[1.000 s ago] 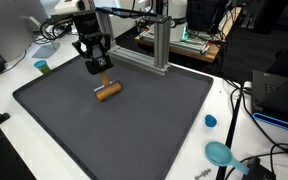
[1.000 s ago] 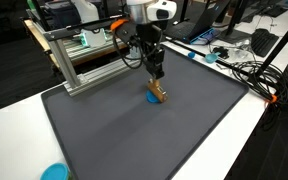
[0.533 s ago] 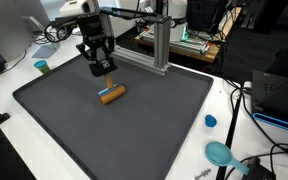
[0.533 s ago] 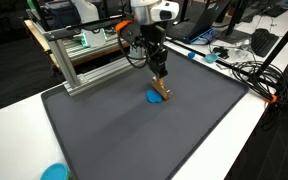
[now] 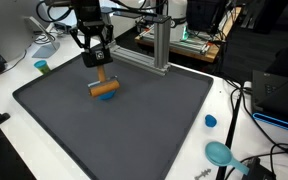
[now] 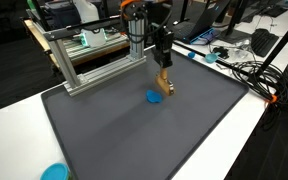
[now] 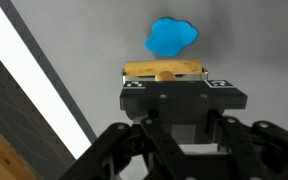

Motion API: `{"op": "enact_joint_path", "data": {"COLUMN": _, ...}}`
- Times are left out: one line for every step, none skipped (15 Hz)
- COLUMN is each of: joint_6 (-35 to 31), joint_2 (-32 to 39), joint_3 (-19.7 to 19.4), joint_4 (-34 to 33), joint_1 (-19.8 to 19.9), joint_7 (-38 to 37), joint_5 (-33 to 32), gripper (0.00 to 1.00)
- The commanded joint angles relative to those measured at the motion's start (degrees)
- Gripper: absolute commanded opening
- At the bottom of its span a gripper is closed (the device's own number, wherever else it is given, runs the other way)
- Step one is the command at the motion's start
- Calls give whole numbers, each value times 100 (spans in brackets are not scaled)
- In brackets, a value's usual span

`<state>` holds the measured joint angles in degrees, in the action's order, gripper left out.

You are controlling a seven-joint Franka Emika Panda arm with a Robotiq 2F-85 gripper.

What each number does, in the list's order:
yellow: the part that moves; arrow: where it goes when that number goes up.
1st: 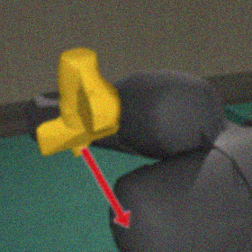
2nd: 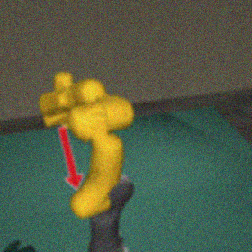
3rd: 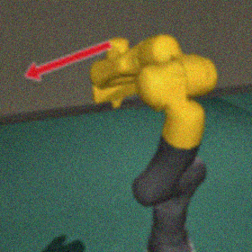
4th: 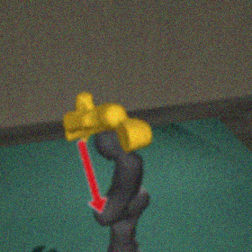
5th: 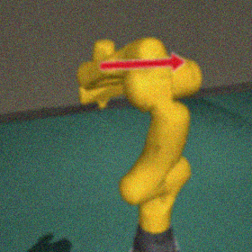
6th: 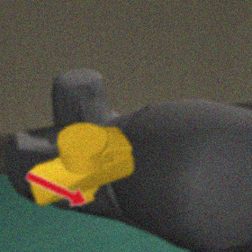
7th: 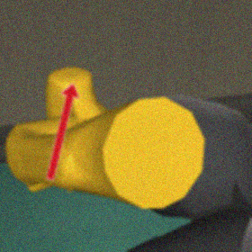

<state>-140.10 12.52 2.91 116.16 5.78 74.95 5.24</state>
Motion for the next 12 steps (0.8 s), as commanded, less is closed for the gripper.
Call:
{"op": "enact_joint_path", "data": {"joint_6": 271, "joint_2": -104, "joint_3": -265, "joint_4": -147, "joint_1": -172, "joint_7": -875, "joint_5": -812, "gripper": 22}}
{"op": "enact_joint_path", "data": {"joint_6": 364, "joint_2": -50, "joint_3": -272, "joint_4": -157, "joint_1": -202, "joint_7": -1055, "joint_5": -988, "gripper": 22}}
{"op": "enact_joint_path", "data": {"joint_6": 432, "joint_2": 0, "joint_3": -264, "joint_4": -159, "joint_1": -223, "joint_7": -1199, "joint_5": -1099, "gripper": 22}}
{"op": "enact_joint_path", "data": {"joint_6": 493, "joint_2": 57, "joint_3": -242, "joint_4": -158, "joint_1": -243, "joint_7": -1327, "joint_5": -1163, "gripper": 22}}
{"op": "enact_joint_path", "data": {"joint_6": 560, "joint_2": 100, "joint_3": -219, "joint_4": -165, "joint_1": -260, "joint_7": -1436, "joint_5": -1203, "gripper": 22}}
{"op": "enact_joint_path", "data": {"joint_6": 604, "joint_2": 135, "joint_3": -195, "joint_4": -168, "joint_1": -280, "joint_7": -1508, "joint_5": -1213, "gripper": 22}}
{"op": "enact_joint_path", "data": {"joint_6": 613, "joint_2": 165, "joint_3": -171, "joint_4": -167, "joint_1": -300, "joint_7": -1557, "joint_5": -1205, "gripper": 22}}
{"op": "enact_joint_path", "data": {"joint_6": 584, "joint_2": 201, "joint_3": -154, "joint_4": -176, "joint_1": -318, "joint_7": -1592, "joint_5": -1190, "gripper": 22}}
{"op": "enact_joint_path", "data": {"joint_6": 530, "joint_2": 250, "joint_3": -137, "joint_4": -197, "joint_1": -326, "joint_7": -1616, "joint_5": -1167, "gripper": 22}}
{"op": "enact_joint_path", "data": {"joint_6": 508, "joint_2": 310, "joint_3": -144, "joint_4": -227, "joint_1": -345, "joint_7": -1692, "joint_5": -1192, "gripper": 22}}
{"op": "enact_joint_path", "data": {"joint_6": 469, "joint_2": 386, "joint_3": -160, "joint_4": -268, "joint_1": -354, "joint_7": -1773, "joint_5": -1221, "gripper": 22}}
{"op": "enact_joint_path", "data": {"joint_6": 520, "joint_2": 471, "joint_3": -169, "joint_4": -343, "joint_1": -335, "joint_7": -1796, "joint_5": -1199, "gripper": 22}}
